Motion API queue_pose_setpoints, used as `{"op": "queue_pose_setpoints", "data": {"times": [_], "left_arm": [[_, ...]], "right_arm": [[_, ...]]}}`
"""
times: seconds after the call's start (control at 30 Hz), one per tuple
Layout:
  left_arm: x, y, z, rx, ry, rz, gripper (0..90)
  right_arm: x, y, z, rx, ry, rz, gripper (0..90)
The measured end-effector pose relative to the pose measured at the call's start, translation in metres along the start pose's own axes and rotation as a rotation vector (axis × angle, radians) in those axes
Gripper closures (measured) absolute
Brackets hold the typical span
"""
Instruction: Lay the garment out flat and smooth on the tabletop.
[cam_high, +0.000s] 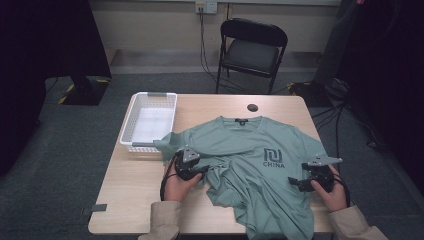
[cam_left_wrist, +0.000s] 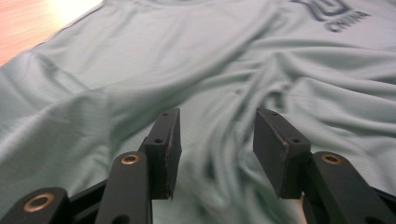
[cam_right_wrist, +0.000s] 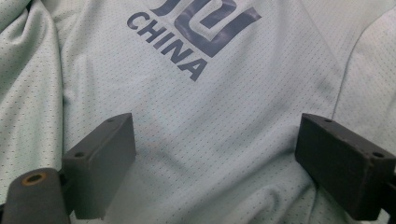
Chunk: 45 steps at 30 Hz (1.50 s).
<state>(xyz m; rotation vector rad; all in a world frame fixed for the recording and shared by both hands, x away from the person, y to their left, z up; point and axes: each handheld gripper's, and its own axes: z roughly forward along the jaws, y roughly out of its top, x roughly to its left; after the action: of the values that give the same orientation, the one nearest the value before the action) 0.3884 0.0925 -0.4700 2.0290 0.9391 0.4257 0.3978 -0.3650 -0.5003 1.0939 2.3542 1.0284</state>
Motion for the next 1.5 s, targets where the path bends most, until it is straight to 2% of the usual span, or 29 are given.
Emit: {"op": "queue_pose_setpoints", "data": {"times": [0.07, 0.17, 0.23, 0.27, 0.3, 0.33, 0.37, 0.43, 0.47, 0.53, 0.57, 0.6, 0.73, 0.77, 0.8, 0.83, 0.97, 1.03, 1.07, 1.3, 1.33, 1.43, 1.5], "left_arm": [[-0.011, 0.000, -0.007, -0.017, -0.038, 0.006, 50.7], [-0.030, 0.001, -0.011, -0.016, -0.144, 0.018, 53.0], [-0.040, 0.001, -0.010, -0.007, -0.187, 0.023, 53.6], [-0.040, 0.001, -0.010, -0.007, -0.187, 0.023, 55.5], [-0.049, 0.000, -0.006, -0.009, -0.240, 0.014, 56.4], [-0.049, 0.000, -0.006, -0.009, -0.240, 0.014, 59.2], [-0.054, -0.001, -0.004, 0.003, -0.267, 0.012, 59.2], [-0.061, -0.004, -0.002, 0.021, -0.295, 0.004, 64.0], [-0.066, -0.007, -0.001, 0.041, -0.313, 0.013, 68.5], [-0.069, -0.010, -0.001, 0.054, -0.316, 0.014, 71.5], [-0.072, -0.013, 0.000, 0.073, -0.325, 0.031, 71.5], [-0.074, -0.017, 0.001, 0.094, -0.322, 0.050, 76.1], [-0.075, -0.022, 0.002, 0.106, -0.320, 0.068, 73.0], [-0.076, -0.023, 0.002, 0.124, -0.314, 0.094, 73.0], [-0.077, -0.024, 0.002, 0.169, -0.297, 0.149, 86.0], [-0.077, -0.025, 0.001, 0.177, -0.295, 0.152, 90.0], [-0.074, -0.026, -0.004, 0.185, -0.302, 0.141, 90.0], [-0.067, -0.030, -0.013, 0.168, -0.308, 0.112, 90.0], [-0.067, -0.030, -0.013, 0.168, -0.308, 0.112, 90.0], [-0.048, -0.049, -0.040, 0.167, -0.249, 0.070, 90.0], [-0.046, -0.052, -0.043, 0.159, -0.249, 0.056, 90.0], [-0.045, -0.053, -0.046, 0.094, -0.257, 0.030, 89.4], [-0.050, -0.050, -0.043, 0.060, -0.272, 0.030, 79.5]], "right_arm": [[0.000, 0.000, 0.000, 0.000, 0.000, 0.000, 11.2], [0.000, 0.000, 0.000, 0.000, 0.000, 0.000, 11.2], [0.000, 0.000, 0.000, 0.000, 0.000, 0.000, 11.2], [0.000, 0.000, 0.000, 0.000, 0.000, 0.000, 11.2], [0.000, 0.000, 0.000, 0.000, 0.000, 0.000, 11.2], [0.000, 0.000, 0.000, 0.000, 0.000, 0.000, 11.2], [0.000, 0.000, 0.000, 0.000, 0.000, 0.000, 11.2], [0.000, 0.000, 0.000, 0.000, 0.000, 0.000, 11.2], [0.000, 0.000, 0.000, 0.000, 0.000, 0.000, 11.2], [0.000, 0.000, 0.000, 0.000, 0.001, 0.000, 11.2], [0.000, 0.000, 0.000, 0.000, 0.001, 0.000, 11.2], [0.000, 0.000, 0.000, 0.000, 0.000, 0.000, 11.2], [0.000, 0.000, 0.000, 0.000, 0.001, 0.000, 11.2], [0.000, 0.000, 0.000, 0.000, 0.001, 0.000, 11.2], [0.000, 0.000, 0.000, 0.000, 0.001, 0.000, 11.2], [0.000, 0.000, 0.000, 0.000, 0.001, 0.000, 11.2], [0.000, 0.000, 0.000, 0.000, 0.001, 0.000, 11.2], [0.000, 0.000, 0.000, -0.001, 0.002, 0.000, 11.2], [0.000, 0.000, 0.000, -0.001, 0.002, 0.000, 11.2], [0.000, 0.000, 0.000, -0.001, 0.002, 0.000, 11.2], [0.000, 0.000, 0.000, -0.001, 0.002, 0.000, 11.2], [0.000, 0.000, 0.000, -0.001, 0.003, 0.000, 11.2], [0.000, 0.000, 0.000, 0.000, 0.003, 0.000, 11.2]]}}
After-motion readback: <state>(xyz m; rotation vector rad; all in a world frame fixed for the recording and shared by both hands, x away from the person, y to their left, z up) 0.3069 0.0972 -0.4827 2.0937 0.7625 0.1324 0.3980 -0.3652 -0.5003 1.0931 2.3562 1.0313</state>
